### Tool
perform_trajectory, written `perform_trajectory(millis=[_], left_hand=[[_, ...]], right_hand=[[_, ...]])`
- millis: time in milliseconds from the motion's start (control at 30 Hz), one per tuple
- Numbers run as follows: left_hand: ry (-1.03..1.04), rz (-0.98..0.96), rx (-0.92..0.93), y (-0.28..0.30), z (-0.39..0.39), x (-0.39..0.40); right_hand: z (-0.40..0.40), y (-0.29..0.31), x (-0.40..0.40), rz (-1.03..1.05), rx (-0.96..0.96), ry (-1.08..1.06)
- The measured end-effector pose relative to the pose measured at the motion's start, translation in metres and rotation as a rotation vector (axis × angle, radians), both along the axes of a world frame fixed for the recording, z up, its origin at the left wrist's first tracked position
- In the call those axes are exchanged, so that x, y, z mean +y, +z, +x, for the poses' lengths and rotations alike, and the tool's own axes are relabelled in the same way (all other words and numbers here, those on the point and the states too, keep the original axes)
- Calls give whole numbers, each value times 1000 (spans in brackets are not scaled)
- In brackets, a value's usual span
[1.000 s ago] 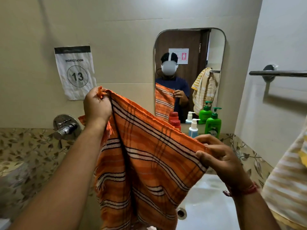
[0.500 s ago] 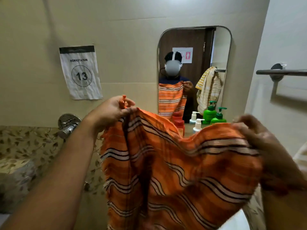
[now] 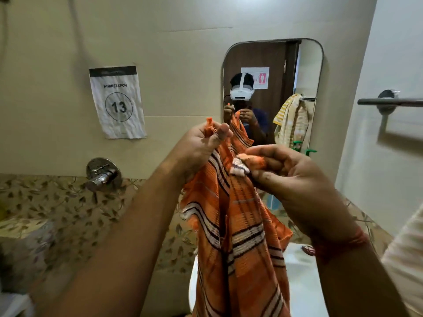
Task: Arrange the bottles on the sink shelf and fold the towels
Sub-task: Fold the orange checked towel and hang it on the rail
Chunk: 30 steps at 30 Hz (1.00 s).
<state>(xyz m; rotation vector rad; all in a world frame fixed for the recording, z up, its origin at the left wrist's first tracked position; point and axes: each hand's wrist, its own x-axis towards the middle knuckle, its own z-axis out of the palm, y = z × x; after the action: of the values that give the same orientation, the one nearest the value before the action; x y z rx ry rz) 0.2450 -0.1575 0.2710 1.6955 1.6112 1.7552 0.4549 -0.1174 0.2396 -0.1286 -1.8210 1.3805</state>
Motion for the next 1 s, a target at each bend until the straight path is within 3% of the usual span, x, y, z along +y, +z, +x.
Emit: perform_trajectory(millis=[100, 200, 400, 600, 867, 1000], left_hand=[[-25, 55, -72, -3, 8, 3], [-53, 74, -108, -4, 12, 4], [-138, 55, -162, 2, 25, -1], [-295, 54, -274, -5, 33, -1], [-409, -72, -435, -27, 14, -3], [-433, -127, -422, -35, 4, -10]], right_hand=[[-5, -1, -1, 280, -14, -349], [-7, 1, 1, 503, -82, -489], [-22, -2, 5, 425, -67, -324], [-41, -12, 8, 368, 31, -428], [-41, -19, 8, 415, 12, -543], [-38, -22, 12, 429, -15, -591]])
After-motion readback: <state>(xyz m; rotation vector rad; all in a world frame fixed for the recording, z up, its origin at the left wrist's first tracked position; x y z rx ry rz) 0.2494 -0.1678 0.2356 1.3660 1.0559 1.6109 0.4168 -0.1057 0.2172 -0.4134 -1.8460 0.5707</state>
